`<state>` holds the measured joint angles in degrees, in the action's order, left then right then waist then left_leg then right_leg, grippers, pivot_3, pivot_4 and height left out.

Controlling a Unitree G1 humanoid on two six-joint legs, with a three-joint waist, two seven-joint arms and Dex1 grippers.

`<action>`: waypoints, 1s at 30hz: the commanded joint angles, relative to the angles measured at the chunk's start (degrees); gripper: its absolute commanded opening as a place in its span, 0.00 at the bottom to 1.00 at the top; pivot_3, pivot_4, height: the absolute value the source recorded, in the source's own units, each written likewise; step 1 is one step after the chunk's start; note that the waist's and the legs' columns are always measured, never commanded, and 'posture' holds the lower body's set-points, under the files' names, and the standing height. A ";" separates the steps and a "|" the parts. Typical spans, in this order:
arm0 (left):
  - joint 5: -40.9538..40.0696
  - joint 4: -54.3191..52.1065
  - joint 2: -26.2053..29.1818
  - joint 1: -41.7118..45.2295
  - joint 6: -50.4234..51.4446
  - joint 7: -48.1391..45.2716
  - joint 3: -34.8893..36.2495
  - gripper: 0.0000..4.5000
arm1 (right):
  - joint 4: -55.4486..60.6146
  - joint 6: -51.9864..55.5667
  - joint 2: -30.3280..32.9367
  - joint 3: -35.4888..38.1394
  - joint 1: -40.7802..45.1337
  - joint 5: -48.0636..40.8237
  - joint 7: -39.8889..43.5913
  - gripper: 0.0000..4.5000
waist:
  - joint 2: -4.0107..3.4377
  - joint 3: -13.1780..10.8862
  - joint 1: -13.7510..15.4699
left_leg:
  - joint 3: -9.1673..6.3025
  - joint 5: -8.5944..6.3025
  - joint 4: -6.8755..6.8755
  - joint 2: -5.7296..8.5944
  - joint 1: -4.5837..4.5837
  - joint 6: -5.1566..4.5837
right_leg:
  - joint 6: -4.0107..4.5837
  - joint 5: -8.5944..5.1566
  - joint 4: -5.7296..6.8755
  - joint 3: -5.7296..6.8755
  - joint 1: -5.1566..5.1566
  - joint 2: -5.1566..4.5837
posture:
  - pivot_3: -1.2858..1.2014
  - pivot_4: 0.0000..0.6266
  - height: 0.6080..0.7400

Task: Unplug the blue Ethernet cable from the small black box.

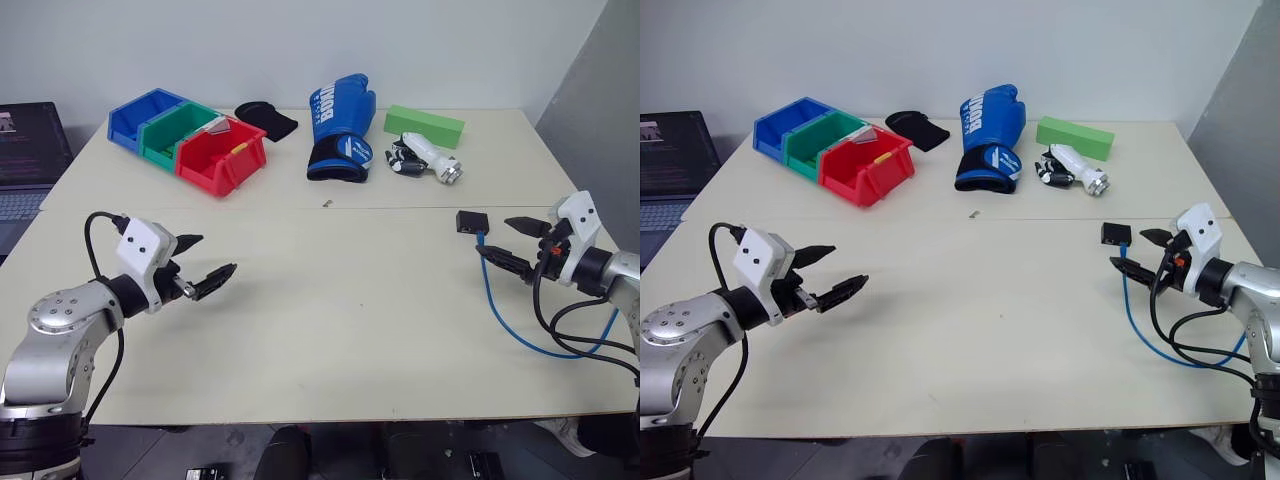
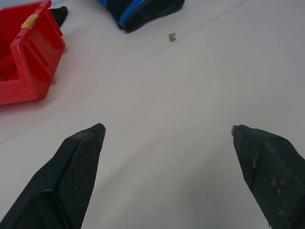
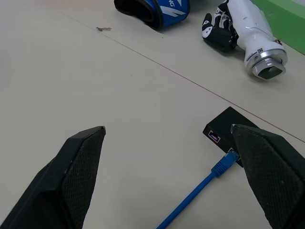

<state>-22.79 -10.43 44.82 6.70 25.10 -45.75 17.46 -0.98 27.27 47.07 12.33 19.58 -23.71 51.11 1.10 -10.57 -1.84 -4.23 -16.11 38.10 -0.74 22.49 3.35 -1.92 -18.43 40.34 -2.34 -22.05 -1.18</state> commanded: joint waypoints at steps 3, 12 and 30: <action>-0.18 -2.01 -0.33 -1.08 -3.27 0.15 1.82 1.00 | 0.65 -1.13 0.40 0.97 1.34 0.03 -0.06 1.00 | 0.00 0.00 -0.02 | 0.00 0.00 0.00 0.00 0.00 0.00 | 0.00 0.00 0.00 -0.01 0.00 0.00 | 0.52 0.24 1.00; 0.16 -2.22 0.21 -1.60 -4.23 -0.34 0.84 1.00 | 0.01 -1.77 0.70 1.24 1.27 0.88 -0.34 1.00 | 0.00 0.00 0.01 | 0.00 0.00 0.00 0.00 0.00 0.00 | 0.00 0.00 0.00 0.00 0.00 0.00 | 0.52 0.24 1.00; -8.83 -11.97 3.14 6.92 4.45 -10.79 -8.71 1.00 | 2.38 -4.77 -20.78 0.33 -2.03 10.42 -30.36 1.00 | -0.01 0.00 -0.03 | 0.04 0.02 0.00 0.00 0.02 0.02 | 0.00 0.00 0.07 -0.03 -0.05 0.02 | 0.52 0.24 1.00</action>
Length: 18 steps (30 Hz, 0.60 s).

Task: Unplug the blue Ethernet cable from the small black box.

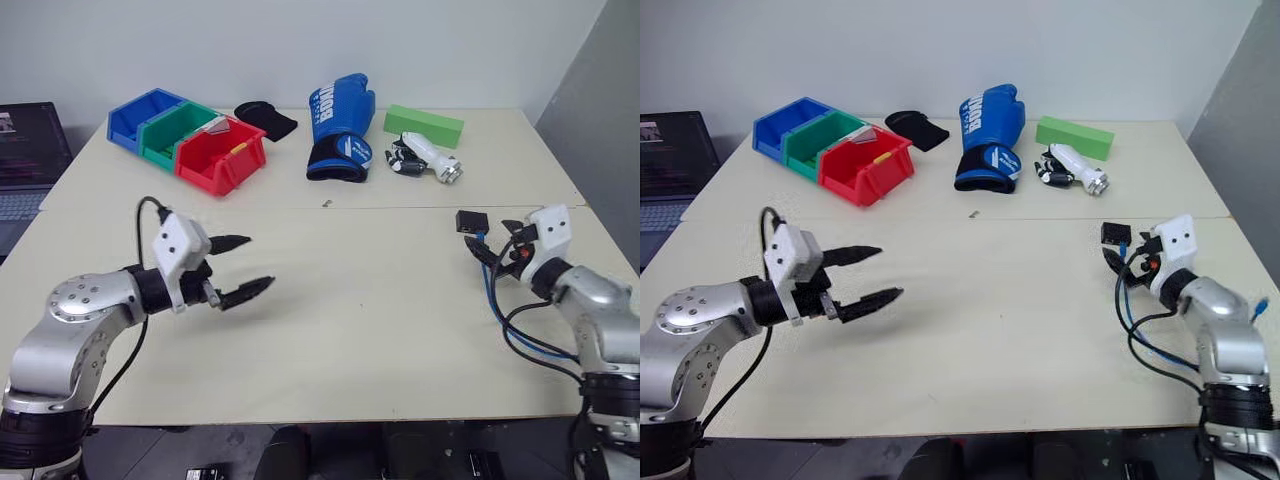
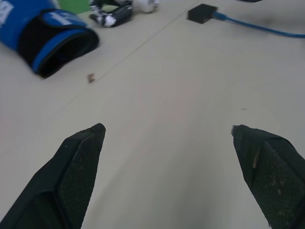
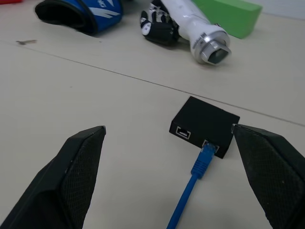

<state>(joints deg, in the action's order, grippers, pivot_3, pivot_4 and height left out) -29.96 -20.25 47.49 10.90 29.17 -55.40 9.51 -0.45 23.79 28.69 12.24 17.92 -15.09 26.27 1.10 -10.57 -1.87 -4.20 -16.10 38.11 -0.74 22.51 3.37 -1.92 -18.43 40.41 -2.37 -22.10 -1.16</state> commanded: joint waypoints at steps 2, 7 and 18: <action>-1.89 -1.88 0.24 4.26 0.71 -1.36 -1.50 1.00 | 0.77 -1.96 -4.15 0.26 -0.09 3.75 -8.87 1.00 | -0.01 0.00 -0.01 | 0.00 0.00 0.01 0.01 0.00 0.00 | 0.00 0.00 0.02 0.00 0.00 0.00 | 0.52 0.24 1.00; -2.91 -1.78 0.00 6.55 1.66 -3.11 -3.45 1.00 | -4.71 -1.64 -6.54 -0.10 2.13 7.45 -15.29 1.00 | -0.01 0.00 -0.05 | 0.07 0.00 0.01 0.05 -0.02 -0.01 | 0.00 0.00 0.05 -0.04 -0.02 0.01 | 0.52 0.24 1.00; -5.66 -2.33 -1.00 8.96 3.38 -5.47 -6.03 1.00 | -14.43 -2.68 -7.85 0.10 7.89 6.91 -15.19 0.85 | -0.01 -0.01 -0.45 | 0.11 0.01 0.00 0.05 -0.02 -0.03 | 0.00 0.00 0.13 -0.08 -0.09 0.08 | 0.52 0.24 1.00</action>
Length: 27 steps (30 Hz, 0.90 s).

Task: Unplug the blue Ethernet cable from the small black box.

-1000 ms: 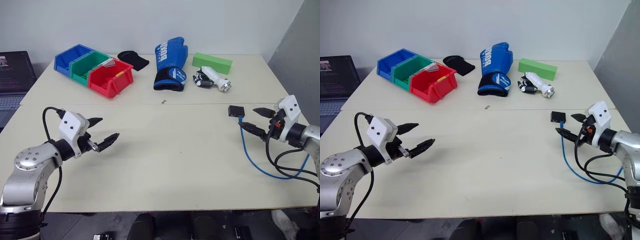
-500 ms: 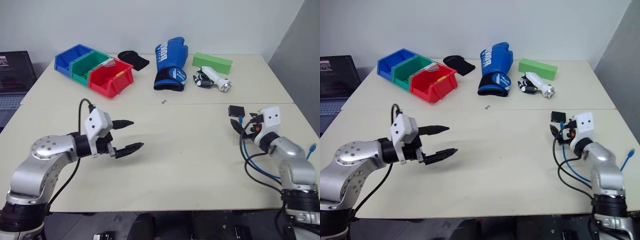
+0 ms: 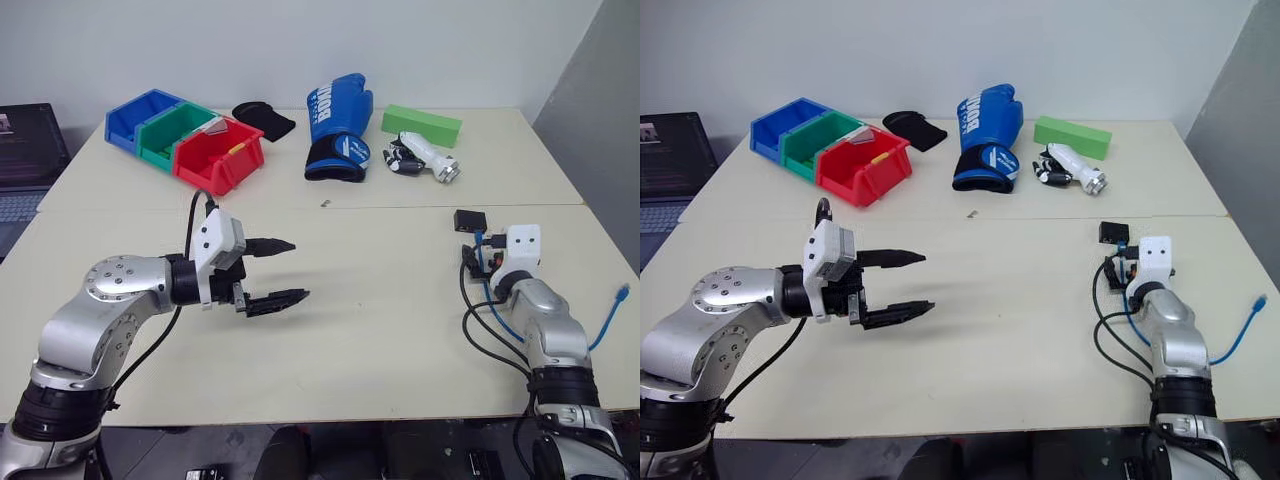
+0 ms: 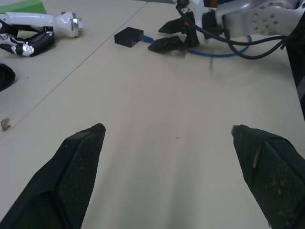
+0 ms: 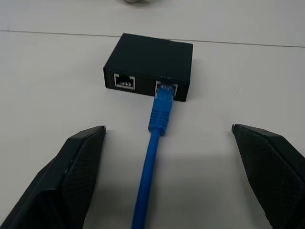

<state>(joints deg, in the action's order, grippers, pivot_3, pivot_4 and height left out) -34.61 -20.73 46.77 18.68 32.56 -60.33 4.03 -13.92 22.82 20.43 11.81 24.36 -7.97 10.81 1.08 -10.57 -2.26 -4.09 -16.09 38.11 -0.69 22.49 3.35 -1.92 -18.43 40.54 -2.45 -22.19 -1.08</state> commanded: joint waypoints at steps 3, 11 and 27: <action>-0.75 -1.84 -0.33 1.20 -0.23 -0.77 -0.98 1.00 | -1.72 -1.55 0.40 0.41 1.96 0.00 0.18 0.70 | 0.00 0.00 -0.13 | 0.01 0.00 0.00 0.00 0.00 0.00 | 0.00 0.00 0.00 -0.01 0.00 0.00 | 0.52 0.24 1.00; 0.86 -0.47 -0.18 -0.11 -1.83 -0.68 -1.16 1.00 | -2.08 -1.69 0.96 0.03 2.08 0.69 0.23 0.26 | 0.00 0.00 -0.14 | -0.01 0.00 0.00 0.00 0.00 0.00 | 0.00 0.00 0.00 -0.01 0.00 0.00 | 0.52 0.24 1.00; 2.47 2.43 0.91 -1.71 -1.05 -0.43 0.59 1.00 | 6.35 -5.44 9.42 -7.54 0.69 1.65 15.17 0.02 | -0.02 -0.02 -0.13 | -0.01 0.00 -0.01 0.00 0.01 -0.01 | 0.00 0.00 0.00 0.00 -0.03 0.00 | 0.52 0.24 1.00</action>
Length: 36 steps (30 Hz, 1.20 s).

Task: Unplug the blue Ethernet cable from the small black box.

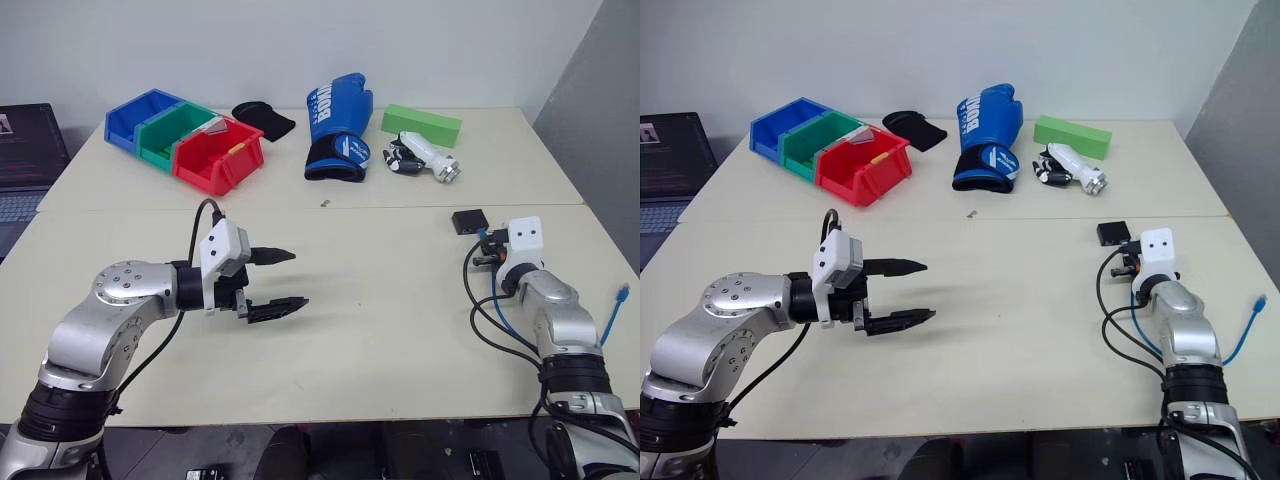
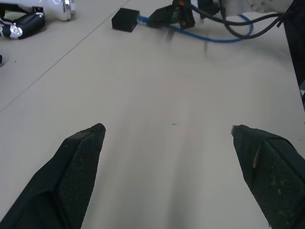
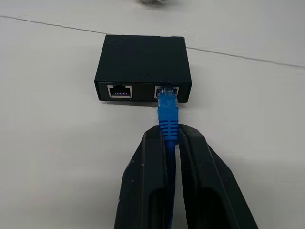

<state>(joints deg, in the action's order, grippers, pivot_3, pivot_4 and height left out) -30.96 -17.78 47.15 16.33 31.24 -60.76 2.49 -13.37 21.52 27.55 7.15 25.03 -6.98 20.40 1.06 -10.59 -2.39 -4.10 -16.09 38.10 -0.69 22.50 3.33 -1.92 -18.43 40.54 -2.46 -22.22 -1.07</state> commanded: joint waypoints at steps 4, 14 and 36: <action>-5.50 2.03 0.50 1.94 5.46 0.31 4.52 1.00 | 9.34 -12.33 5.51 -8.73 0.61 2.77 14.24 0.02 | 0.00 0.00 -0.02 | -0.02 0.00 0.00 -0.01 0.00 0.00 | 0.00 0.00 0.00 0.01 0.00 0.00 | 0.52 0.24 1.00; -16.39 2.68 2.72 -0.32 18.49 -3.45 7.97 1.00 | 12.04 -42.42 9.92 -19.12 3.39 4.58 33.67 0.02 | 0.01 -0.01 -0.34 | -0.10 0.00 0.04 -0.06 0.04 0.00 | 0.00 0.00 -0.03 0.09 0.02 -0.04 | 0.52 0.24 1.00; -23.88 -0.94 -6.85 0.68 23.89 6.27 7.22 1.00 | 13.51 -47.70 5.51 -25.64 13.50 1.17 43.88 0.02 | 0.01 -0.01 -0.29 | -0.20 0.01 0.24 -0.07 0.04 0.02 | 0.00 0.00 0.05 0.14 0.08 -0.10 | 0.52 0.24 1.00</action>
<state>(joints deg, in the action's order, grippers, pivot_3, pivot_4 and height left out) -53.09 -16.95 40.69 16.35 54.89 -55.16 9.17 -2.12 -26.57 33.21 -19.35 37.24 -4.63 63.85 1.07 -10.59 -2.68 -4.30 -16.08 38.35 -0.76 22.54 3.35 -1.92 -18.43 40.60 -2.32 -22.14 -1.17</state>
